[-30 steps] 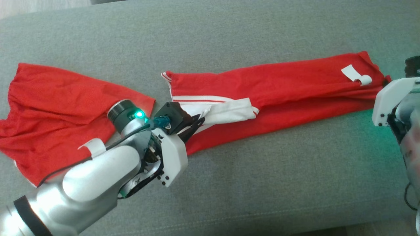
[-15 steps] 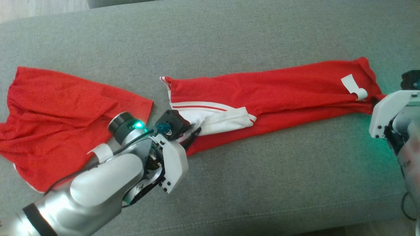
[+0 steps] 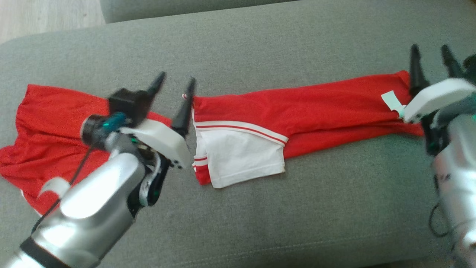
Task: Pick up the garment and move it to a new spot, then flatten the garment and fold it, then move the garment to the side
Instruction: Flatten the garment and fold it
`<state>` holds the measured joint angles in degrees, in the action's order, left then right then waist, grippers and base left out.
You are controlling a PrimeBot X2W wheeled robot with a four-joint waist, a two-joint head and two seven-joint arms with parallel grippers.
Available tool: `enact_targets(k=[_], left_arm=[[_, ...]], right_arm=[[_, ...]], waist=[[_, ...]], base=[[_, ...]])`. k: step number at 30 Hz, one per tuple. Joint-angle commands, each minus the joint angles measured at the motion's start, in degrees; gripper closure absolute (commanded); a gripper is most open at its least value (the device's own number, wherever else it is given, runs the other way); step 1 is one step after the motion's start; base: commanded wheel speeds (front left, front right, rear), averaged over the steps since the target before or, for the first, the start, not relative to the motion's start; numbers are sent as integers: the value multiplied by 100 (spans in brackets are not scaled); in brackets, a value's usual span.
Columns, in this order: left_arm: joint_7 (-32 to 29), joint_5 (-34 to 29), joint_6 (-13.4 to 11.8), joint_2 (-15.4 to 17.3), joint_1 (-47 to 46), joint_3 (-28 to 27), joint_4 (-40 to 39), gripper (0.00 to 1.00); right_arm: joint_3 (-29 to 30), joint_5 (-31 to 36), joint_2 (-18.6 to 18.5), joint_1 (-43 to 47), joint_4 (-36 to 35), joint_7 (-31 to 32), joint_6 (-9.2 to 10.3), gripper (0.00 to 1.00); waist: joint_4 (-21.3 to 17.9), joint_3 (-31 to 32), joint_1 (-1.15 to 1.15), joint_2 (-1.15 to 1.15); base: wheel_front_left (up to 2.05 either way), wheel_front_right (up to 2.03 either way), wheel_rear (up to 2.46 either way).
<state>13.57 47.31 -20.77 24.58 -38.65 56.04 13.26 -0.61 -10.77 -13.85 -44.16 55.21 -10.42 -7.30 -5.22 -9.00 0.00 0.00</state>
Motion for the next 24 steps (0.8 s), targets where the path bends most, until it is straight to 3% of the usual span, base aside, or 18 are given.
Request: enact_targets(k=[1,4,8,16,20,24], left_arm=[[60,4,-44,109,-139,-322,-127,0],[135,-156,-262,-80,201,-1071,-390,0],[140,-895,-276,-500,1013,-2083,-908,0],[141,-2167,346,-1331,2436,-3292,-1146,0],[142,-2648,808,-1656,2651,-3722,-1059,0],[142,-2901,1075,-1834,2624,-3948,-962,0]], right_arm=[[-122,-55,40,60,-202,-78,-19,0],[-363,-183,78,449,-896,-273,-19,0],[-408,-307,126,1053,-1714,-392,-19,0],[-148,-70,341,1976,-2509,-439,-19,0],[29,53,378,2101,-2678,-351,-19,0],[263,140,351,2040,-2650,-157,-19,0]], waist=[[0,12,0,0],[5,49,0,0],[28,103,0,0],[67,157,0,0],[134,74,0,0],[196,-70,0,0]], base=[[0,0,0],[0,0,0],[0,0,0],[0,0,0],[0,0,0],[0,0,0]])
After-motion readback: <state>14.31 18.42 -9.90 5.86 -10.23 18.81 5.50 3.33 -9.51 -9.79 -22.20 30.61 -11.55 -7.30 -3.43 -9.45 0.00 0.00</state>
